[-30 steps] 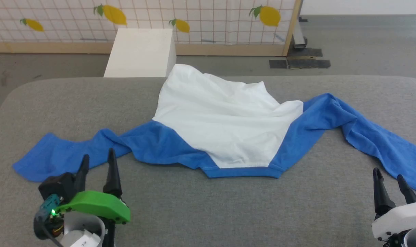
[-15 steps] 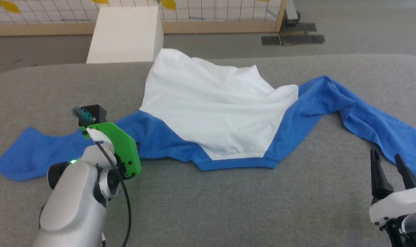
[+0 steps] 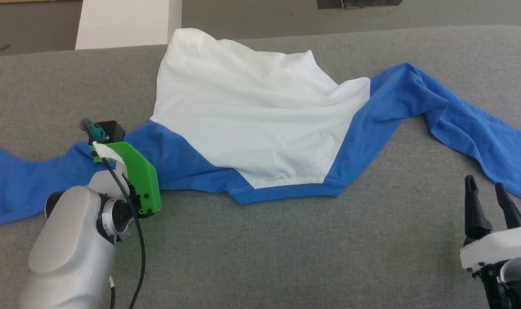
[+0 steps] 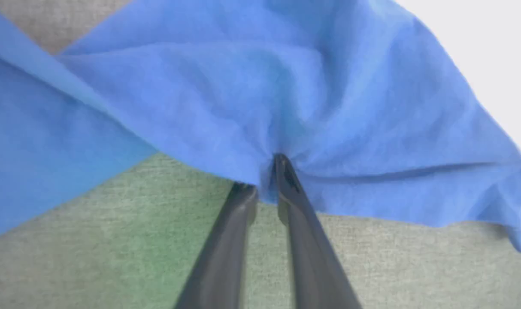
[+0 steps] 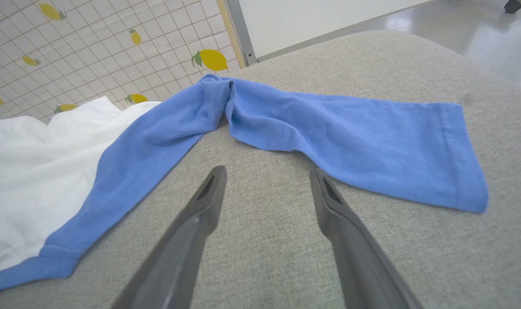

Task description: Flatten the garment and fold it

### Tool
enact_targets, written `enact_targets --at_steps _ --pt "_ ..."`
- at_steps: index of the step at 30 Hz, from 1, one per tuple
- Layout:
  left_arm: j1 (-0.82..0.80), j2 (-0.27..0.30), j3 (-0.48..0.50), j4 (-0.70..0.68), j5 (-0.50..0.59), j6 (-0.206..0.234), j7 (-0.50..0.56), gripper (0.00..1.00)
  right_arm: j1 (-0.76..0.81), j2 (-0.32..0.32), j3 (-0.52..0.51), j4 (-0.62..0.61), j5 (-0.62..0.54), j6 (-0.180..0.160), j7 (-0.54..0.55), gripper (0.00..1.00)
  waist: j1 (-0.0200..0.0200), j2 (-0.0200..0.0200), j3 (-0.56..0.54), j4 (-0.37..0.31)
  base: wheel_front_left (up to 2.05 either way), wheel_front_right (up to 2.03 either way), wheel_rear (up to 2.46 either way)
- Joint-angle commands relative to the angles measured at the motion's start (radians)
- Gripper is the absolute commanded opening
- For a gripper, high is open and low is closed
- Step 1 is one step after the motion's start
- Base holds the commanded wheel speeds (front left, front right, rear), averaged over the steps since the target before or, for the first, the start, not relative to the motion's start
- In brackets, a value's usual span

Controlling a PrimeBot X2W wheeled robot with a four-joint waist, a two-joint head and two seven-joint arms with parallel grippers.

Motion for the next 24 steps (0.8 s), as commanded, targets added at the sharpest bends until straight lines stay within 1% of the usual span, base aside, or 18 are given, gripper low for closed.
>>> enact_targets --at_steps 1,4,6,7,10,13,15,17,19,21,24 --pt "0.076 -0.026 -0.014 0.03 -0.02 -0.008 -0.007 0.0 -0.027 0.001 0.01 0.005 -0.004 -0.002 0.001 1.0 0.0 -0.0001 0.003 0.003 0.0 0.0 0.0" --pt "0.095 -0.031 0.035 -0.02 -0.047 -0.007 -0.091 0.0 -0.06 0.001 0.027 0.014 -0.035 -0.002 0.056 1.0 0.0 -0.0001 0.006 0.013 0.0 0.0 0.0" --pt "0.111 -0.032 0.072 -0.068 -0.06 -0.003 -0.161 0.0 -0.096 0.001 0.049 0.031 -0.068 -0.002 0.159 1.0 0.0 -0.0001 0.009 0.018 0.0 0.0 0.0" --pt "0.121 -0.034 0.092 -0.099 -0.065 0.001 -0.201 0.0 -0.123 0.001 0.051 0.043 -0.081 -0.002 0.233 1.0 0.0 -0.0001 0.012 0.022 0.0 0.0 0.0" --pt "0.155 -0.04 0.129 -0.178 -0.073 0.012 -0.275 0.0 -0.218 0.001 0.063 0.058 -0.149 -0.002 0.419 1.0 0.0 -0.0001 0.023 0.033 0.0 0.0 0.0" --pt "0.19 -0.05 0.145 -0.25 -0.075 0.024 -0.318 0.0 -0.335 0.001 0.072 0.093 -0.225 -0.002 0.593 1.0 0.0 -0.0001 0.04 0.046 0.0 0.0 0.0" --pt "0.208 -0.057 0.142 -0.284 -0.075 0.028 -0.327 0.0 -0.401 0.001 0.077 0.126 -0.286 -0.002 0.677 1.0 0.0 -0.0001 0.054 0.059 0.0 0.0 0.0" --pt "0.219 -0.063 0.137 -0.31 -0.074 0.03 -0.335 0.0 -0.455 0.001 0.077 0.165 -0.335 -0.002 0.745 1.0 0.0 -0.0001 0.068 0.069 0.0 0.0 0.0" --pt "0.224 -0.067 0.131 -0.327 -0.072 0.029 -0.338 0.0 -0.499 0.001 0.079 0.197 -0.386 -0.002 0.789 1.0 0.0 -0.0001 0.085 0.081 0.0 0.0 0.0" --pt "0.225 -0.069 0.125 -0.339 -0.07 0.028 -0.342 0.0 -0.535 0.001 0.083 0.226 -0.407 -0.002 0.808 1.0 0.0 -0.0001 0.103 0.091 0.0 0.0 0.0" --pt "0.219 -0.069 0.121 -0.347 -0.07 0.023 -0.344 0.0 -0.579 0.001 0.089 0.255 -0.43 -0.002 0.804 1.0 0.0 -0.0001 0.129 0.101 0.0 0.0 0.0"
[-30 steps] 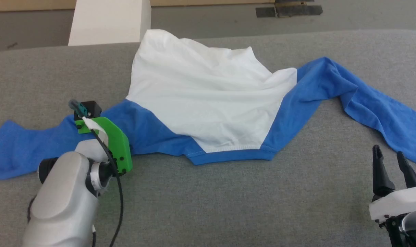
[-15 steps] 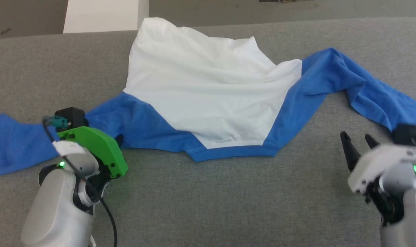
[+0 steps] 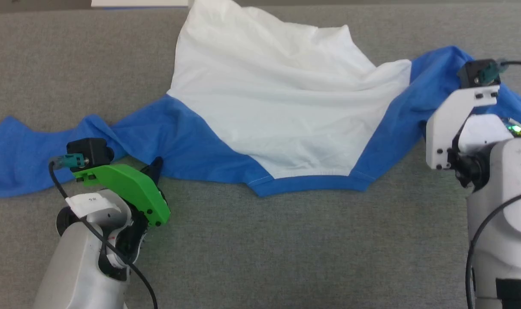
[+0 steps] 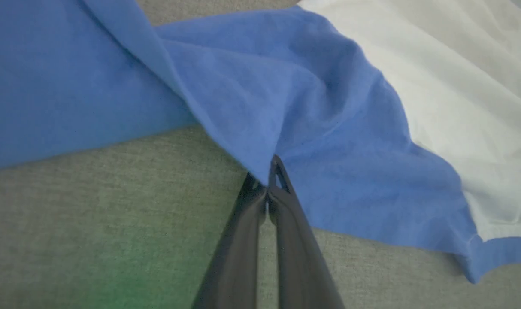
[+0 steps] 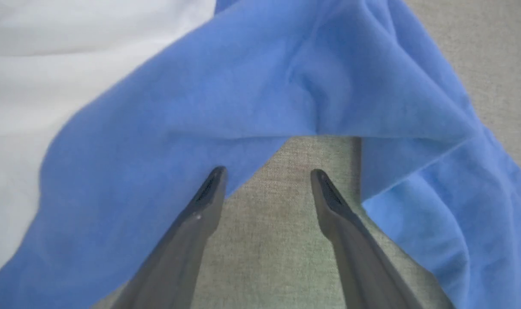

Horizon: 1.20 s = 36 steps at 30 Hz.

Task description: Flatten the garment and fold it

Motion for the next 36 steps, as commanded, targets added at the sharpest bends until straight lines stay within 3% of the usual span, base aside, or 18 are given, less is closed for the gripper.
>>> enact_targets --at_steps 1,8,9,10,17,24,29,36 --pt "0.001 -0.001 -0.004 -0.003 0.005 -0.002 -0.008 0.0 -0.027 -0.001 0.004 0.017 -0.007 -0.002 -0.006 1.0 -0.0001 0.0 0.035 0.022 0.0 0.0 0.0" --pt "-0.008 -0.004 -0.013 0.008 0.003 -0.01 -0.016 0.0 -0.048 -0.001 0.043 0.119 -0.048 -0.002 0.037 0.98 -0.0001 0.0 0.049 0.032 0.0 0.0 0.0" --pt "-0.008 -0.005 -0.014 0.011 0.002 -0.011 -0.018 0.0 -0.046 -0.001 0.051 0.132 -0.055 -0.002 0.057 0.43 -0.0001 0.0 0.046 0.031 0.0 0.0 0.0" --pt "-0.006 -0.005 -0.014 0.014 0.002 -0.012 -0.02 0.0 -0.044 -0.001 0.057 0.141 -0.054 -0.002 0.073 0.0 -0.0001 0.0 0.042 0.03 0.0 0.0 0.0" --pt "0.002 -0.017 -0.01 0.021 -0.007 -0.021 -0.059 0.0 -0.029 -0.005 0.033 0.082 0.002 -0.002 0.043 0.0 -0.0001 0.0 -0.023 0.023 0.0 0.0 0.0" --pt "0.011 -0.032 0.027 -0.042 -0.043 -0.046 -0.13 0.0 0.089 -0.018 -0.002 -0.13 0.182 -0.002 -0.032 0.0 -0.0001 0.0 -0.141 0.0 0.0 0.0 0.0" --pt "-0.043 -0.009 0.068 -0.138 -0.041 -0.048 -0.167 0.0 0.125 -0.026 -0.036 -0.307 0.335 -0.002 -0.04 0.0 -0.0001 0.0 -0.226 -0.022 0.0 0.0 0.0" --pt "-0.231 0.052 0.117 -0.213 -0.021 -0.051 -0.173 0.0 0.026 -0.047 -0.073 -0.46 0.489 -0.002 -0.035 0.0 -0.0001 0.0 -0.309 -0.035 0.0 0.0 0.0"
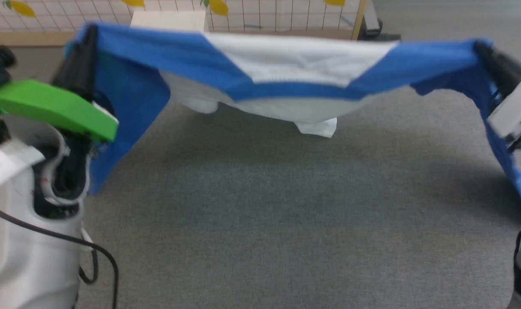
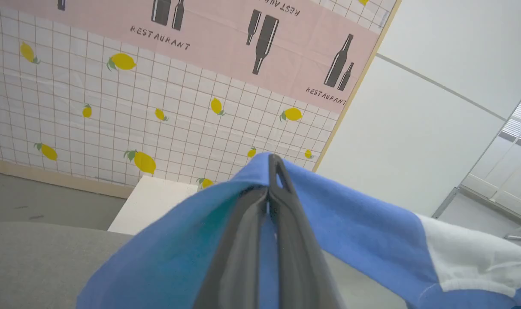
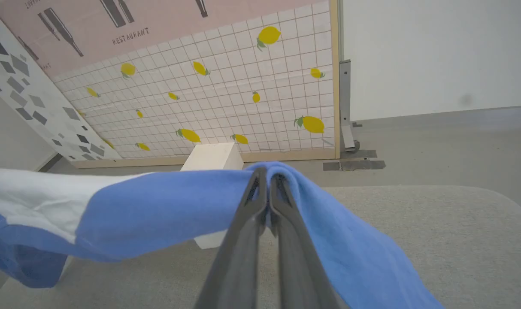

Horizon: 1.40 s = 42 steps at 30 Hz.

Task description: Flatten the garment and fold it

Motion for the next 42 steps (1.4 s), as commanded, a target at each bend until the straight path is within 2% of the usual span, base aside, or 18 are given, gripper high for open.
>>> enact_targets --at_steps 1,6,11,18,24,27,31,37,42 --pt "-0.05 0.017 0.009 -0.008 0.009 -0.006 0.0 0.0 -0.044 -0.014 -0.01 -0.021 0.017 -0.001 -0.002 0.0 0.0 -0.0001 -0.062 -0.02 0.0 0.0 0.0" --pt "-0.192 0.051 0.013 -0.017 0.015 -0.014 0.028 0.0 -0.152 -0.058 -0.02 -0.031 0.041 -0.001 0.037 0.0 0.0 -0.0001 -0.091 -0.013 0.0 0.0 0.0" --pt "-0.298 0.082 0.001 0.005 0.037 -0.011 0.064 0.0 -0.252 -0.065 -0.034 -0.01 0.064 -0.001 0.1 0.0 0.0 -0.0001 -0.101 -0.007 0.0 0.0 0.0" --pt "-0.389 0.131 -0.023 0.114 0.06 -0.022 0.121 0.0 -0.355 -0.056 -0.049 0.059 0.047 -0.001 0.159 0.0 0.0 -0.0001 -0.075 -0.003 0.0 0.0 0.0" --pt "-0.475 0.169 -0.044 0.236 0.086 -0.044 0.145 0.0 -0.46 -0.049 -0.057 0.151 0.003 -0.001 0.17 0.0 0.0 -0.0001 0.003 -0.008 0.0 0.0 0.0" --pt "-0.533 0.199 -0.068 0.299 0.119 -0.073 0.138 0.0 -0.523 -0.047 -0.052 0.199 -0.031 -0.001 0.157 0.0 0.0 -0.0001 0.06 -0.013 0.0 0.0 0.0" --pt "-0.615 0.221 -0.083 0.371 0.153 -0.089 0.115 0.0 -0.618 -0.042 -0.042 0.266 -0.088 -0.001 0.126 0.0 0.0 -0.0001 0.145 -0.023 0.0 0.0 0.0" --pt "-0.764 0.26 -0.103 0.476 0.222 -0.095 0.068 0.0 -0.776 -0.019 -0.034 0.345 -0.203 -0.001 0.017 0.0 0.0 -0.0001 0.277 -0.039 0.0 0.0 0.0" --pt "-0.881 0.261 -0.111 0.548 0.258 -0.098 -0.011 0.0 -0.87 0.004 -0.039 0.379 -0.284 -0.001 -0.058 0.0 0.0 -0.0001 0.359 -0.035 0.0 0.0 0.0"
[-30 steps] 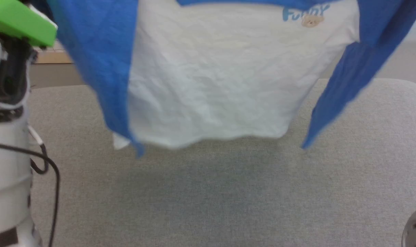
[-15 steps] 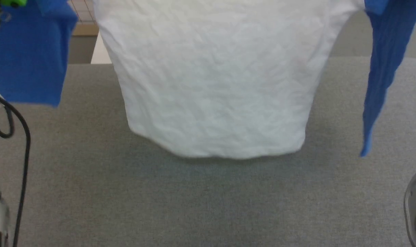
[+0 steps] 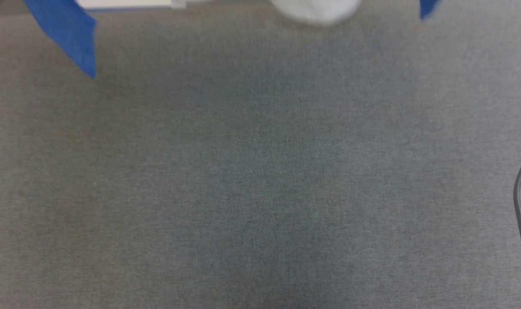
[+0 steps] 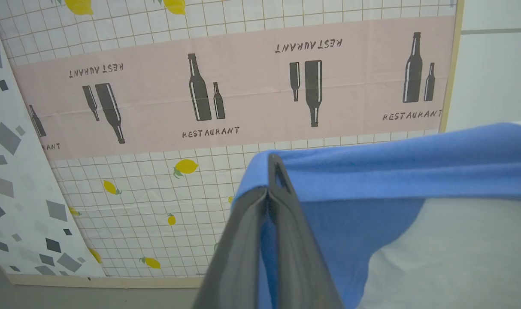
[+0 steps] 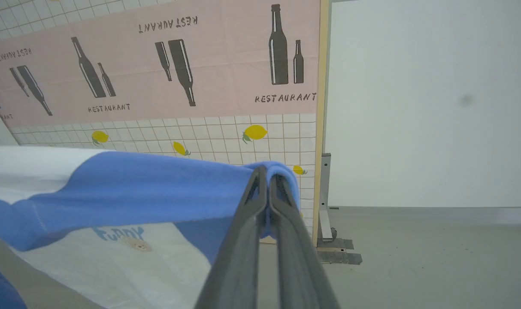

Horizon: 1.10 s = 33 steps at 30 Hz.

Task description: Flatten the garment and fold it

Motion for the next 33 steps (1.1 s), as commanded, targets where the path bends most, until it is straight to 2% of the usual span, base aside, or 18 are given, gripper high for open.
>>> enact_targets --at_steps 1,6,10,14,19,25,28,33 --pt "-0.032 0.024 0.007 0.029 0.025 -0.002 -0.023 0.0 -0.025 -0.012 -0.02 0.009 -0.023 -0.002 -0.022 0.0 -0.0001 0.0 0.113 -0.007 0.0 0.0 0.0" --pt "-0.064 0.008 0.0 0.114 0.026 -0.023 -0.103 0.0 -0.021 0.004 -0.016 0.029 -0.019 -0.002 -0.06 0.0 -0.0001 0.0 0.141 0.003 0.0 0.0 0.0" --pt "-0.015 -0.002 -0.009 0.166 0.021 -0.034 -0.144 0.0 0.05 0.007 0.02 0.028 0.037 -0.002 -0.083 0.0 -0.0001 0.0 0.134 0.012 0.0 0.0 0.0" --pt "0.091 0.002 -0.017 0.185 0.011 -0.047 -0.175 0.0 0.165 -0.022 0.061 0.021 0.121 -0.002 -0.135 0.0 -0.0001 0.0 0.104 0.023 0.0 0.0 0.0" --pt "0.278 -0.03 0.016 0.152 -0.052 -0.043 -0.237 0.0 0.379 -0.057 0.093 -0.044 0.221 -0.002 -0.19 0.0 -0.0001 0.0 0.032 0.047 0.0 0.0 0.0" --pt "0.656 -0.094 0.071 0.006 -0.135 0.018 -0.297 0.0 0.771 -0.034 0.092 -0.198 0.322 -0.002 -0.257 0.0 -0.0001 0.0 -0.102 0.063 0.0 0.0 0.0" --pt "0.892 -0.138 0.098 -0.097 -0.172 0.073 -0.31 0.0 0.987 -0.007 0.063 -0.257 0.348 -0.002 -0.295 0.0 -0.0001 0.0 -0.175 0.066 0.0 0.0 0.0" --pt "1.216 -0.211 0.121 -0.229 -0.223 0.159 -0.294 0.0 1.268 0.015 0.022 -0.285 0.386 -0.002 -0.319 0.0 -0.0001 0.0 -0.26 0.07 0.0 0.0 0.0"
